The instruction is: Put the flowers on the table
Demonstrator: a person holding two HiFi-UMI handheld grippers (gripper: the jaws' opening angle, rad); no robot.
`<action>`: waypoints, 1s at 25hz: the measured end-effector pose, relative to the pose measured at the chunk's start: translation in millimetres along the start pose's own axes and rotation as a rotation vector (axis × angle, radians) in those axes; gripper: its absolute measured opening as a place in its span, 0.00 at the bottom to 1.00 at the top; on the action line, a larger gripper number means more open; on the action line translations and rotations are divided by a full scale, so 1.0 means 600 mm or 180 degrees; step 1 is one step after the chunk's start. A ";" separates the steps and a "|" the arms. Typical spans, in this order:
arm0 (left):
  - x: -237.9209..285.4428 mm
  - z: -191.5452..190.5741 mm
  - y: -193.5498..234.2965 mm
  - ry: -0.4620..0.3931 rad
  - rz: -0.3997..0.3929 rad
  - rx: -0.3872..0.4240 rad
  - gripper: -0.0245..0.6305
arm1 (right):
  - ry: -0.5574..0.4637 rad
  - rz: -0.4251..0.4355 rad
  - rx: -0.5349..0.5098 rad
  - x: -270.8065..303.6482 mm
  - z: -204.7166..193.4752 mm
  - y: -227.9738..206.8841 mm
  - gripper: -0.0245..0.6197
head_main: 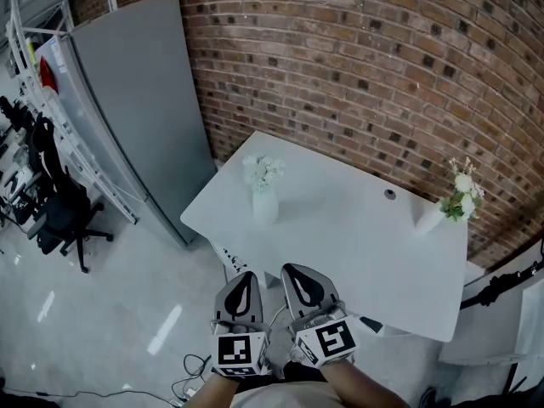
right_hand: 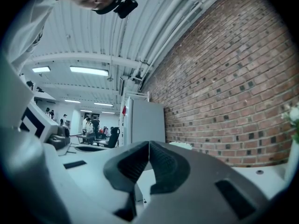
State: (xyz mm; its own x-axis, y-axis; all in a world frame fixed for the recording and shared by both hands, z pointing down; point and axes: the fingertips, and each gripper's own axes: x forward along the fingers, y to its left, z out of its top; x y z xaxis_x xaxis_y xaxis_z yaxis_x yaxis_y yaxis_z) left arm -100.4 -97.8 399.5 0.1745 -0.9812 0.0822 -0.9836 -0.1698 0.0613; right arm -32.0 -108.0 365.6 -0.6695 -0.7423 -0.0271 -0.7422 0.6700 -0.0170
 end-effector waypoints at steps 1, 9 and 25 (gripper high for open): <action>0.000 0.000 0.000 0.0000 0.0004 -0.0004 0.05 | -0.0001 0.0003 0.0000 0.000 0.000 0.001 0.06; -0.001 0.003 0.013 -0.0008 0.0027 0.0025 0.05 | 0.0008 0.0009 0.0007 -0.001 0.000 0.008 0.06; 0.001 0.007 0.013 -0.0010 -0.0027 0.0032 0.05 | -0.0004 -0.0033 -0.0003 -0.005 -0.002 0.009 0.06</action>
